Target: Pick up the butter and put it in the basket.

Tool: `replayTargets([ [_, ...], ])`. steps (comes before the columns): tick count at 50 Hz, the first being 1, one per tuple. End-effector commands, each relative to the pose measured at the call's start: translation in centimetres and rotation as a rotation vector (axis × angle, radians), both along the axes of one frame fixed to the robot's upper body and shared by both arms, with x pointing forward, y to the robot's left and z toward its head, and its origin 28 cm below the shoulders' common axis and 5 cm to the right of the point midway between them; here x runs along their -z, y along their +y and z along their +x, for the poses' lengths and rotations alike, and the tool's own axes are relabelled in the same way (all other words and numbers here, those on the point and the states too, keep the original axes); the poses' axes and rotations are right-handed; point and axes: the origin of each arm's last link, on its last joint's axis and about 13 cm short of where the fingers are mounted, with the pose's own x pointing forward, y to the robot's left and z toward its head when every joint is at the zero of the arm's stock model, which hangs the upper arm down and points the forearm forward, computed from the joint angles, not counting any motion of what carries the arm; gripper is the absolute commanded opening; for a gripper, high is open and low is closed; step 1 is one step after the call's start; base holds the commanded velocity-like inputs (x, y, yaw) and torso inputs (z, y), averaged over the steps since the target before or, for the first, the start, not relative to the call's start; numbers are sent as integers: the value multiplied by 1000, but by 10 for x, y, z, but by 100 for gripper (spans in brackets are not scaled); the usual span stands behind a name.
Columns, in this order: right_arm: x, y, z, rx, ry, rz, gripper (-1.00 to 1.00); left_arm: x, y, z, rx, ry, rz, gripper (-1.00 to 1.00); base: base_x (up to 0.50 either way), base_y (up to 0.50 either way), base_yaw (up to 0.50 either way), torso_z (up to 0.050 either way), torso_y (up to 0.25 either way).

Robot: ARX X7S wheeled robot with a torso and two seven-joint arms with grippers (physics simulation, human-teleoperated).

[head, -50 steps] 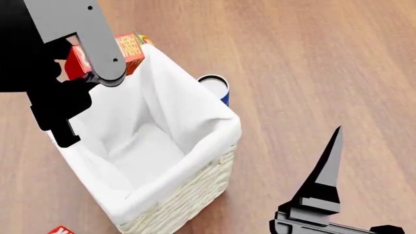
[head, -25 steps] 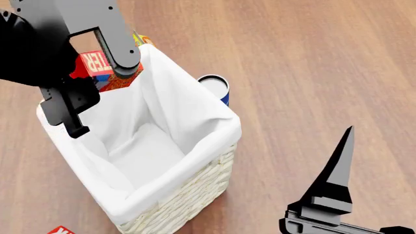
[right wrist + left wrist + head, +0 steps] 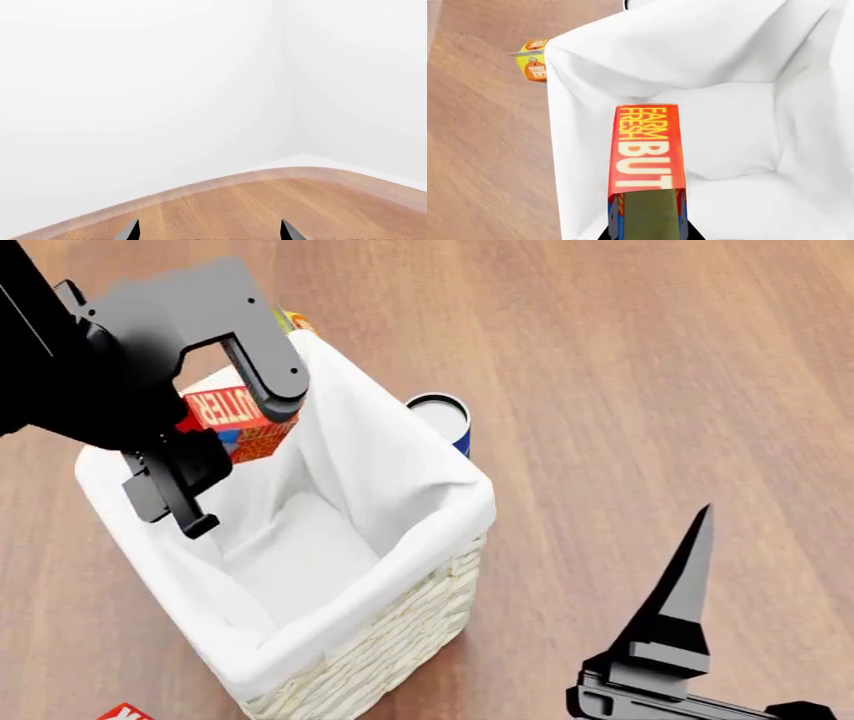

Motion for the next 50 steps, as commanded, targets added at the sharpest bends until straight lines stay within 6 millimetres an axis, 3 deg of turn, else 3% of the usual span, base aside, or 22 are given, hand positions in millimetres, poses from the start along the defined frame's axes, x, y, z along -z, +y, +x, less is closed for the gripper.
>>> replayTargets([
  [1, 3, 1, 2, -4, 10, 1, 100, 9, 3, 9, -41, -20, 33, -100, 0, 0, 0, 0, 0],
  [20, 8, 1, 4, -3, 28, 5, 100, 27, -9, 27, -11, 23, 45, -100, 0, 0, 0, 1, 2],
  [50, 11, -4, 4, 21, 38, -3, 100, 52, -11, 53, -18, 6, 70, -100, 0, 0, 0, 0, 1],
])
